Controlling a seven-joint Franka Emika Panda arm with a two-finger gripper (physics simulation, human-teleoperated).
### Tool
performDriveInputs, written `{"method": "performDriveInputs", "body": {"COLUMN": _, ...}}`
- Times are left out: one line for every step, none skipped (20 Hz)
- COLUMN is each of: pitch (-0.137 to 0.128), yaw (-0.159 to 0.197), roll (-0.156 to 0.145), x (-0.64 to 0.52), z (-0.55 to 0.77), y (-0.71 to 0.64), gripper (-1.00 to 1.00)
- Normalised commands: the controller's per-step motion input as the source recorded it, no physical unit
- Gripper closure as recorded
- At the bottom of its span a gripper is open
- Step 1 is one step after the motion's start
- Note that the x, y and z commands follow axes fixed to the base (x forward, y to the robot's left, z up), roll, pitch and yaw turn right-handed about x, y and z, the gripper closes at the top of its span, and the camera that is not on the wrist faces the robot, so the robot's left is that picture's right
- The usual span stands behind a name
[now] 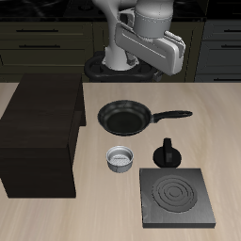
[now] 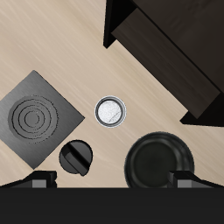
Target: Place the ramekin on the bottom layer of the wooden shelf
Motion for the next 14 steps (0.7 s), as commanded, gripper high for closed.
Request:
{"method": "performDriveInputs", "body": {"pitch": 0.000, "yaw": 0.000, "roll": 0.000, "x": -0.02, "z": 0.00, "y": -0.03, "gripper": -1.00}}
{"method": "performDriveInputs", "body": {"pitch": -0.030, "yaw": -0.142, "roll": 0.033, "x": -0.08, "z": -0.01, "y": 0.10, "gripper": -1.00}}
{"method": "performDriveInputs", "body": {"pitch": -0.027, "yaw": 0.011, "roll": -0.068, "x": -0.07, "z": -0.01, "y": 0.05, "gripper": -1.00}}
{"method": "performDriveInputs", "body": {"pitch": 0.060, "yaw": -0.251, "roll": 0.071, "x": 0.06, "z": -0.22, "y": 0.06, "gripper": -1.00}}
{"method": "performDriveInputs", "body": {"pitch": 0.046, "yaw": -0.098, "roll": 0.009, "x": -0.10, "z": -0.15, "y": 0.08, "gripper": -1.00}}
{"method": "performDriveInputs", "body": {"pitch": -0.063, "yaw": -0.074, "roll": -0.028, "x": -0.06, "z": -0.10, "y": 0.05, "gripper": -1.00}}
{"method": "performDriveInputs", "body": {"pitch": 0.148, "yaw": -0.243, "roll": 0.162, "x": 0.10, "z": -0.29, "y": 0.14, "gripper": -1.00}}
{"method": "performDriveInputs", "body": {"pitch": -0.042, "yaw": -0.015, "roll": -0.084, "x": -0.17, "z": -0.05, "y": 0.03, "gripper": -1.00}}
{"method": "performDriveInputs", "body": {"pitch": -0.135, "yaw": 0.045, "roll": -0.160, "x": -0.23, "z": -0.02, "y": -0.05, "gripper": -1.00}}
{"method": "performDriveInputs", "body": {"pitch": 0.000, "yaw": 0.000, "roll": 0.000, "x": -0.04, "z": 0.01, "y": -0.07, "gripper": -1.00}}
{"method": "performDriveInputs", "body": {"pitch": -0.062, "yaw": -0.087, "roll": -0.025, "x": -0.15, "z": -0.09, "y": -0.02, "gripper": -1.00}}
{"method": "performDriveInputs", "body": {"pitch": 0.041, "yaw": -0.068, "roll": 0.056, "x": 0.01, "z": -0.21, "y": 0.01, "gripper": -1.00}}
{"method": "performDriveInputs", "body": {"pitch": -0.063, "yaw": -0.049, "roll": -0.205, "x": -0.32, "z": -0.15, "y": -0.24, "gripper": -1.00}}
{"method": "performDriveInputs", "body": {"pitch": 0.026, "yaw": -0.242, "roll": 0.184, "x": 0.07, "z": -0.24, "y": 0.10, "gripper": -1.00}}
